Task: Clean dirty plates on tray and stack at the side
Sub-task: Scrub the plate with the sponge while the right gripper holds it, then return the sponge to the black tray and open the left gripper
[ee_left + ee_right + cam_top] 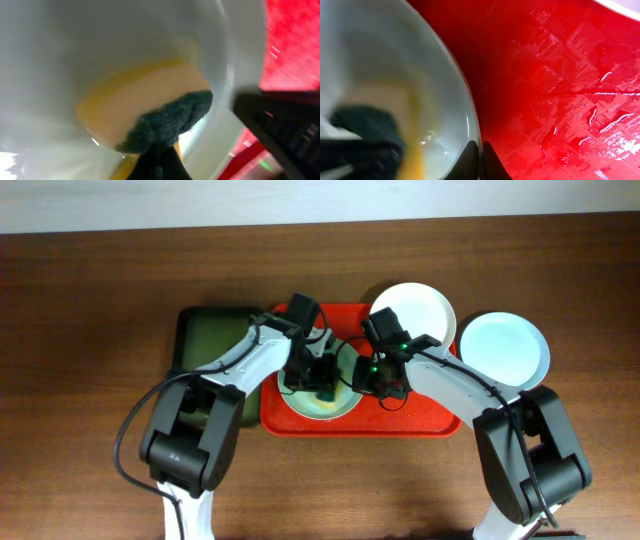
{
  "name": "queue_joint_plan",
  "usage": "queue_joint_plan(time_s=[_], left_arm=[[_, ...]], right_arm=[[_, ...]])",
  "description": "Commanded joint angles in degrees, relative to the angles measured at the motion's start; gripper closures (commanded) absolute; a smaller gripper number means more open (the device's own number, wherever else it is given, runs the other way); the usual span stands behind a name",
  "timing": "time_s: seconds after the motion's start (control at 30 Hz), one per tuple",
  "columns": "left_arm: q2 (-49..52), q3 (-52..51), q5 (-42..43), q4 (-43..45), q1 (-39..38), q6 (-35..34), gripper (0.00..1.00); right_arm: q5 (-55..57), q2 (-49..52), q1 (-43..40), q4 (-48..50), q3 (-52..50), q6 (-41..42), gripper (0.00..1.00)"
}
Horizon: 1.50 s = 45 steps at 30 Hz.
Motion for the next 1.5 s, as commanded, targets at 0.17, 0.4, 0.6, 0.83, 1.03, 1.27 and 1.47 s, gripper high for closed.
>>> queue_joint_plan(time_s=[0.17,0.4,0.6,0.83,1.03,1.27,1.47], left_arm=[[-8.2,-0.4,-6.3,-1.6,1.8,2.1,1.00],[-7.7,-2.1,-18.6,-1.0,0.9,0.2,1.00],[-0.9,-2.1,-21.2,-0.2,0.0,-0.3,1.00],[-1.2,-1.4,3.4,-1.4,0.9,6.7,1.00],[-15.3,-1.4,-7.3,-3.1,7.6,6.7,1.00],[-20.2,-1.5,-28.0,-7.4,14.9,6.7,1.00],[-20.0,-9.2,-32.9,-5.2,17.7,6.6,0.98]], right_arm=[[0.4,0.3,0.6,0.0,-0.3,-0.4,0.95],[0.4,0.3,0.6,0.1,-0.3,-0.4,0.95],[0.4,0.3,0.6,0.0,-0.3,-0.4,0.95],[0.4,0.3,0.6,-0.1,-0.3,-0.4,0.95],[0.4,0.3,0.6,0.0,-0.3,-0.4,0.95],[0.4,0.3,0.6,-0.2,-0.3,-0.4,0.95],[0.4,0.3,0.6,-0.2,-0.3,-0.4,0.95]])
